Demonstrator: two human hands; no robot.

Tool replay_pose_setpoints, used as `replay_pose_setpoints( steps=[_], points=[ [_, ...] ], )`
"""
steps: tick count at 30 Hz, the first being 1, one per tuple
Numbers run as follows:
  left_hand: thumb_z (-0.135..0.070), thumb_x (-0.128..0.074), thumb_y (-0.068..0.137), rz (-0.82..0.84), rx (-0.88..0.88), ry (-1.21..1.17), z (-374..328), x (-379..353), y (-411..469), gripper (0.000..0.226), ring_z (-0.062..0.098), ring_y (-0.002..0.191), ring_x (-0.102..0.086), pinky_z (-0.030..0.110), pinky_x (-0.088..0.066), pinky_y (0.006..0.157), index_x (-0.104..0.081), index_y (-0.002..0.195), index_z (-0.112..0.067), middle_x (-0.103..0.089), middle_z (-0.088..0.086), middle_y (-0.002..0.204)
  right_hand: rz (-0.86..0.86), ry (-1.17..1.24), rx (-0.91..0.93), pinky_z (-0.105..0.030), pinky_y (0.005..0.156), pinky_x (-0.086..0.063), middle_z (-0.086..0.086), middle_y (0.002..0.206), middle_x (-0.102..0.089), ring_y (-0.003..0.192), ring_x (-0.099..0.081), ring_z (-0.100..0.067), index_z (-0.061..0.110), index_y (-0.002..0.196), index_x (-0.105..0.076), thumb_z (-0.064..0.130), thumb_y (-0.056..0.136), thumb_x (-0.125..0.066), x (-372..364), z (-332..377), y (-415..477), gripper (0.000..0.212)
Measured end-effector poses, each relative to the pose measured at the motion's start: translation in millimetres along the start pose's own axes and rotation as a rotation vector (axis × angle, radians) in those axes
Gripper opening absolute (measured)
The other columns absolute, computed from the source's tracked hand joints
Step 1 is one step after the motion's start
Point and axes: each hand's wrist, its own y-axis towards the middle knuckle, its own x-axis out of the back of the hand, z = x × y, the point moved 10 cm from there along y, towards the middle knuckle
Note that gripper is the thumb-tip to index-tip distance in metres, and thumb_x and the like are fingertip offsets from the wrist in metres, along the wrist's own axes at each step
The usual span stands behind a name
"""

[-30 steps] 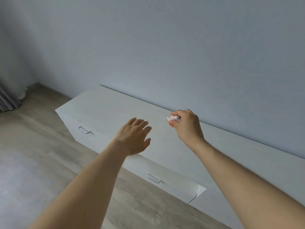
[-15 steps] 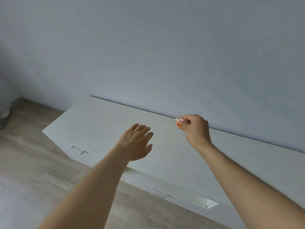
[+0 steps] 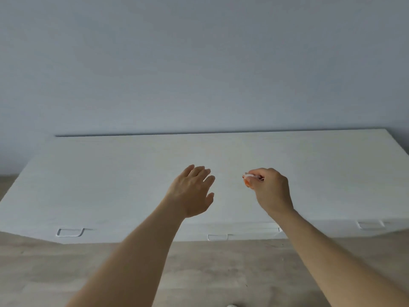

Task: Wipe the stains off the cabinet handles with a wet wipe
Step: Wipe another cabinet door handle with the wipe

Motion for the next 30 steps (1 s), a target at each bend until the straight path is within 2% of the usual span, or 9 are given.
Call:
replay_pose_setpoints(
  steps=[5,8,10,12,14,17,20,24,30],
  points=[
    [-0.042,-0.03,0.1,0.059,-0.061,-0.041,-7,-71,-18,0.052,0.018,0.144,-0.013,0.032,-0.001,0.117,-0.029,0.146,-0.017,-0.022,0.002,0.156,0.012,0.028,-0.112,-0.021,0.076,-0.047,-0.004,0.085,-0.07,0.08,-0.062,-0.014,0.007,0.085,-0.073,0.006,0.083,-0.062,-49,-45,-34,0.011],
    [-0.042,-0.03,0.1,0.081,-0.078,-0.109,-16,-112,-32,0.052,0.016,0.144,-0.014,0.03,-0.001,0.116,-0.028,0.146,-0.018,-0.022,0.0,0.156,0.041,-0.008,-0.146,-0.006,0.064,-0.039,-0.003,0.084,-0.066,0.077,-0.058,-0.012,0.008,0.088,-0.073,0.009,0.083,-0.063,-81,-77,-50,0.011],
    [-0.042,-0.031,0.1,0.079,-0.086,-0.139,-23,-140,-39,0.052,0.016,0.143,-0.017,0.03,-0.002,0.116,-0.029,0.146,-0.018,-0.025,0.0,0.155,0.064,-0.027,-0.173,-0.009,0.059,-0.036,-0.004,0.085,-0.065,0.077,-0.057,-0.011,0.009,0.089,-0.073,0.011,0.083,-0.064,-105,-104,-59,0.011],
    [-0.038,-0.041,0.098,0.05,-0.074,-0.159,-30,-168,-45,0.05,0.019,0.139,-0.03,0.033,-0.013,0.117,-0.04,0.141,-0.014,-0.038,0.004,0.149,0.091,-0.019,-0.187,-0.005,0.059,-0.036,-0.007,0.09,-0.066,0.078,-0.058,-0.011,0.007,0.09,-0.072,0.012,0.083,-0.065,-134,-137,-68,0.012],
    [-0.031,-0.065,0.086,0.001,-0.105,-0.165,-43,-196,-48,0.044,0.024,0.121,-0.055,0.037,-0.037,0.107,-0.061,0.123,-0.008,-0.059,0.01,0.129,0.113,-0.03,-0.186,0.002,0.062,-0.036,-0.008,0.094,-0.065,0.078,-0.055,-0.009,0.007,0.093,-0.072,0.014,0.084,-0.065,-164,-173,-78,0.013],
    [-0.028,-0.079,0.071,-0.083,-0.113,-0.138,-56,-256,-53,0.043,0.025,0.104,-0.065,0.04,-0.052,0.092,-0.07,0.107,-0.006,-0.068,0.01,0.112,0.132,-0.053,-0.166,-0.005,0.062,-0.035,-0.008,0.097,-0.063,0.082,-0.057,-0.012,0.009,0.095,-0.071,0.014,0.086,-0.063,-206,-232,-89,0.013],
    [-0.028,-0.078,0.071,-0.125,-0.099,-0.111,-64,-325,-46,0.048,0.026,0.108,-0.064,0.042,-0.05,0.095,-0.068,0.112,-0.006,-0.066,0.011,0.118,0.091,-0.042,-0.15,-0.012,0.066,-0.034,-0.008,0.095,-0.062,0.084,-0.06,-0.015,0.011,0.093,-0.072,0.013,0.085,-0.064,-237,-293,-86,0.012],
    [-0.023,-0.077,0.072,-0.232,-0.068,-0.099,-69,-408,-24,0.052,0.029,0.114,-0.061,0.048,-0.046,0.099,-0.065,0.118,-0.003,-0.062,0.014,0.125,0.035,0.09,-0.125,-0.025,0.075,-0.047,-0.006,0.087,-0.066,0.082,-0.062,-0.015,0.015,0.079,-0.073,0.012,0.08,-0.068,-272,-365,-80,0.006],
    [-0.023,-0.073,0.075,-0.299,-0.038,-0.016,-56,-509,2,0.069,0.03,0.131,-0.046,0.049,-0.029,0.112,-0.049,0.137,-0.003,-0.047,0.014,0.142,-0.028,0.266,-0.053,-0.012,0.067,-0.047,0.005,0.079,-0.069,0.07,-0.063,-0.004,0.018,0.085,-0.074,0.016,0.08,-0.07,-308,-446,-69,0.006]
  ],
)
